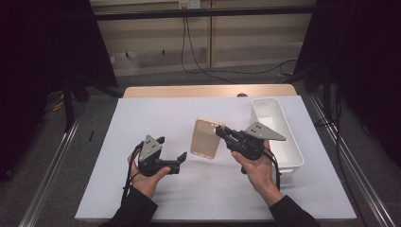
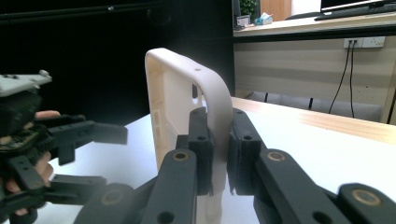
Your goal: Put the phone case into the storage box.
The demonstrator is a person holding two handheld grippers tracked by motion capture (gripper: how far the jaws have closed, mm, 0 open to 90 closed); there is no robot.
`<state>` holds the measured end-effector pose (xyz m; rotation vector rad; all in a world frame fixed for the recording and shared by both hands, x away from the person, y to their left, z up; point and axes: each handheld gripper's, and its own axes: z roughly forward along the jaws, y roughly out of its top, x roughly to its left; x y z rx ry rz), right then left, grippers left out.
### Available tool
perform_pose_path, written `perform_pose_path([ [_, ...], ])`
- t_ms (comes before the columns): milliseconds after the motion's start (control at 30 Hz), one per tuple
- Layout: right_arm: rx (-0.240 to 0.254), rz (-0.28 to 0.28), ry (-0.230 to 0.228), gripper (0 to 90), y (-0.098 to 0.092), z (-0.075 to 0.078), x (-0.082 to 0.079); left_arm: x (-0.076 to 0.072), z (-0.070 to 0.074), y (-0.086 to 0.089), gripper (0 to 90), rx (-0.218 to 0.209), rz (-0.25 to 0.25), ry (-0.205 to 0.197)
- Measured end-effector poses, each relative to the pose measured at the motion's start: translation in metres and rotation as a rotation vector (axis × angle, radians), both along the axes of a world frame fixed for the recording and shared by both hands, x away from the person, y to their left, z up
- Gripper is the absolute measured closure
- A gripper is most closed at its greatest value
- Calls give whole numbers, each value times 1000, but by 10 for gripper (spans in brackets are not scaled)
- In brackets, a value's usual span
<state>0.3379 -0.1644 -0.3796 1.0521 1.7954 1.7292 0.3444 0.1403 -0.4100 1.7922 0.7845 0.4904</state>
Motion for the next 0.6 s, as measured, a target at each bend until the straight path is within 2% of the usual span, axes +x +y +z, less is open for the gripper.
perform_pose_path([
  [67,-2,-3,-3,814,-2,-1,0,-1,1,1,30,-20,-12,1],
  [233,-3,-8,-8,814,-9,0,-1,-4,1,4,28,-16,-12,3],
  [467,-1,-29,-15,814,-25,3,-5,-7,-2,11,28,-29,16,-28],
  [500,2,-35,-17,814,-29,4,-6,-8,-3,13,28,-33,17,-34],
  [533,4,-39,-17,814,-31,5,-6,-9,-4,15,28,-35,26,-58],
  [600,4,-46,-21,814,-37,7,-8,-11,-4,18,29,-45,36,-64],
])
